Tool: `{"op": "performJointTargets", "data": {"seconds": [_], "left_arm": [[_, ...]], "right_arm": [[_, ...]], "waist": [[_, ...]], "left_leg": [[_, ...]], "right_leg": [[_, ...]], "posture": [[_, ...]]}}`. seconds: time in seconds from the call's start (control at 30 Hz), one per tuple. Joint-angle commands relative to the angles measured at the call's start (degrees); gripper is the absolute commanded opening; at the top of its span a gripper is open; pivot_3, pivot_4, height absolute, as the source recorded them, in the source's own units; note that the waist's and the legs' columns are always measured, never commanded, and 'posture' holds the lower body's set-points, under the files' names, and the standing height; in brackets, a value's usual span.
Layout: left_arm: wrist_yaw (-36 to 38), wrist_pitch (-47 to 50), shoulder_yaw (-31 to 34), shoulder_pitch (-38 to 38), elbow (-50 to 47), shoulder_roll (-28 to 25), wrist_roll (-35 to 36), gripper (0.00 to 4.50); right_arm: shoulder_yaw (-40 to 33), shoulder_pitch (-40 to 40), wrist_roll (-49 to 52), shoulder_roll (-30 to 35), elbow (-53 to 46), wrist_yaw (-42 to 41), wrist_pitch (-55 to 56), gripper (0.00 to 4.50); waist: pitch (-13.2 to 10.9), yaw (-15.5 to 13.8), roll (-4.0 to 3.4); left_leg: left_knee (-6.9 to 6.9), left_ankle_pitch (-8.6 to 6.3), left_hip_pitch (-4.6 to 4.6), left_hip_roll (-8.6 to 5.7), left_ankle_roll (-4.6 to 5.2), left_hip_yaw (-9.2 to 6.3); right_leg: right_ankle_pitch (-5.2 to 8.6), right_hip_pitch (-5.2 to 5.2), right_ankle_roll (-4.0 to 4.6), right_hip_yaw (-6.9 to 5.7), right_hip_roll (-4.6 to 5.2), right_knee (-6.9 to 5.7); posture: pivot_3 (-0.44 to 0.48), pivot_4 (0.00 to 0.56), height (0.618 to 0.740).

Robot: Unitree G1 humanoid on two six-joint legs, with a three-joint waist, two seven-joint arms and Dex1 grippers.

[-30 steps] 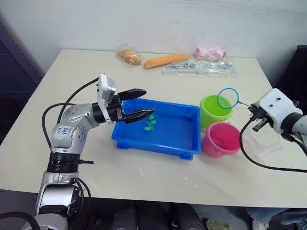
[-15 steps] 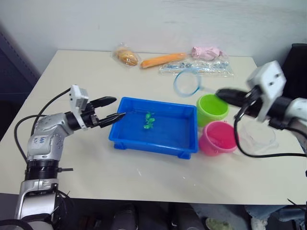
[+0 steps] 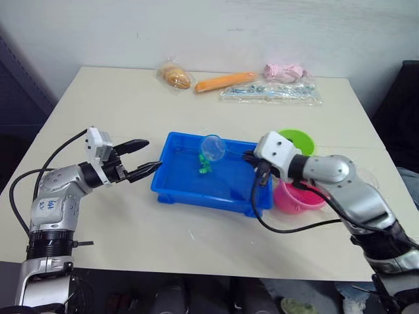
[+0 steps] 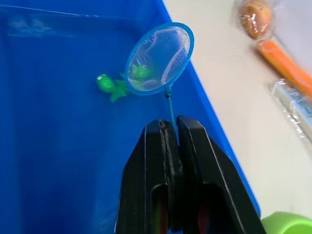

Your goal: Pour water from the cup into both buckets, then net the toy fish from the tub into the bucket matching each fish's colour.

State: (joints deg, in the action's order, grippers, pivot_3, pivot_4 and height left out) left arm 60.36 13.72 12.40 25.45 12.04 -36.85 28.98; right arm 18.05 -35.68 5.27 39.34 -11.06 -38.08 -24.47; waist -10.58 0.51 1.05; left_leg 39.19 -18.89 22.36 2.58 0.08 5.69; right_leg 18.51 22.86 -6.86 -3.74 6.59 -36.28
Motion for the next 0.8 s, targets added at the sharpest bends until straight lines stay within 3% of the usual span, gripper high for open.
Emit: {"op": "performJointTargets", "data": {"seconds": [0.03,0.8], "left_arm": [[-0.33,-0.19,1.30,-0.56,-1.97,-0.55,0.55,4.45],[-0.86,1.04,1.53,-1.83,-3.28,-0.52,0.82,4.45]], "right_arm": [[0.60,-1.85,-3.92,-1.49,2.87,-0.56,5.68,0.00],[-0.17,-2.87,-10.82,-5.92,15.13,-4.95,17.12,0.00]], "waist": [[0.00,0.07,0.00],[0.00,1.20,0.00]], "left_leg": [[0.00,0.00,0.00,0.01,0.00,-0.01],[0.00,0.01,-0.02,0.05,-0.02,-0.01]], "right_leg": [[0.00,0.01,0.00,-0.01,-0.01,0.00],[0.00,0.00,0.00,0.00,-0.01,-0.06]], "posture": [[0.000,0.150,0.740],[0.000,0.150,0.740]]}}
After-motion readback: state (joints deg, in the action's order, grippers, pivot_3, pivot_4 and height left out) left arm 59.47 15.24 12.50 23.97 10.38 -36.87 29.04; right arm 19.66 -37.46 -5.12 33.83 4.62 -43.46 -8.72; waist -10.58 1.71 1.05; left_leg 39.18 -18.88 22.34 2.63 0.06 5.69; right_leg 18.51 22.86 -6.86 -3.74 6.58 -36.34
